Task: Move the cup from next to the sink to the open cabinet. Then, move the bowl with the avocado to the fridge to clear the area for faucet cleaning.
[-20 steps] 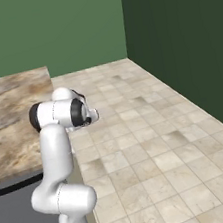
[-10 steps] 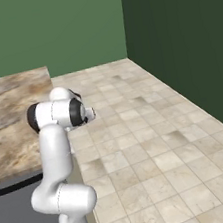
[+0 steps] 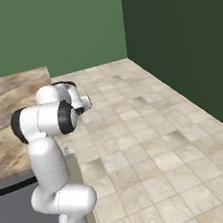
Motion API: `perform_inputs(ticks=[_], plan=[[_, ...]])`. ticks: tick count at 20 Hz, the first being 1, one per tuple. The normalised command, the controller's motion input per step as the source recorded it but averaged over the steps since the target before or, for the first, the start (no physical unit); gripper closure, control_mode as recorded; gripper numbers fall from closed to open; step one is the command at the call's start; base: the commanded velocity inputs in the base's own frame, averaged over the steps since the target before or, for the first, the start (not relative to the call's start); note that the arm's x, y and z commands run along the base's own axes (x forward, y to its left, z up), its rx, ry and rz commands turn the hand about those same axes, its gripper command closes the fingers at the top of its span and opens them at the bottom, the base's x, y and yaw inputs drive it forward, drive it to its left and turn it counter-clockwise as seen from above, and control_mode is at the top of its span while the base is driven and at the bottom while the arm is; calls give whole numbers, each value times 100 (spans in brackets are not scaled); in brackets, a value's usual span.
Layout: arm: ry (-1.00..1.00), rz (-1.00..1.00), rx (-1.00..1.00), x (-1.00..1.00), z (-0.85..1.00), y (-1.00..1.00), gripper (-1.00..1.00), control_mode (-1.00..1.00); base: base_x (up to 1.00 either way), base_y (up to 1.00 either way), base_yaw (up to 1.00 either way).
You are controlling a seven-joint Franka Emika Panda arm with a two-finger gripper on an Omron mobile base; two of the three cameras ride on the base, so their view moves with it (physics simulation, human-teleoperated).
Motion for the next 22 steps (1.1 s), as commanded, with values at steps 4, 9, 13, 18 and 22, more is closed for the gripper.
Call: perform_inputs(ticks=[4, 9, 13, 18, 22], plan=[[-35, 0, 0, -100, 100, 0, 100, -100, 0, 0, 0], [-47, -1, 3, -100, 97, 0, 100, -100, 0, 0, 0], [-12, 4, 9, -50, 31, 2, 100, 100, -47, 2, 21], [0, 0, 0, 0, 0, 0, 100, 100, -21, 0, 78], [0, 0, 0, 0, 0, 0, 100, 100, -3, 1, 85]])
